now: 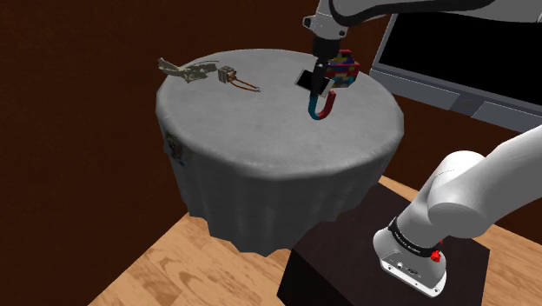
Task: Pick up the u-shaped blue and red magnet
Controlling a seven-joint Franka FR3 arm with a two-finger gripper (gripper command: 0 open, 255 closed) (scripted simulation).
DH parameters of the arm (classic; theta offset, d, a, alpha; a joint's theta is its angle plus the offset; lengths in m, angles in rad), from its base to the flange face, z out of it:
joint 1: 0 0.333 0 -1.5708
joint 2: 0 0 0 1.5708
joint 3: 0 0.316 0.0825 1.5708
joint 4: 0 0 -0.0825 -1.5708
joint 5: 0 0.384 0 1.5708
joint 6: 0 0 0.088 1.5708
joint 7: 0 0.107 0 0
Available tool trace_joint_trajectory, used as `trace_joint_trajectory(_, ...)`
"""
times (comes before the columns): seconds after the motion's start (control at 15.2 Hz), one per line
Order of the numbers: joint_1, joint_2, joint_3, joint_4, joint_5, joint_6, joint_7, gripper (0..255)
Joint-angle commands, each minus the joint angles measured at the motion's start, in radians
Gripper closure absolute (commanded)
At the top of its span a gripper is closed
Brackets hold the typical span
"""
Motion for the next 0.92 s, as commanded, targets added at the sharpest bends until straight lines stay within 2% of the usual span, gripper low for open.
trace_joint_trajectory(0.0,0.001,0.008,-0.002,-0.016,-0.004,0.024,-0.012,0)
trace_joint_trajectory(0.33,0.0,0.013,-0.004,-0.086,-0.005,0.1,-0.011,0)
trace_joint_trajectory(0.46,0.0,0.013,-0.004,-0.086,-0.005,0.1,-0.011,0)
trace_joint_trajectory(0.53,0.0,0.012,-0.004,-0.087,-0.005,0.1,-0.011,255)
trace_joint_trajectory(0.86,0.0,0.013,-0.004,-0.087,-0.005,0.1,-0.011,255)
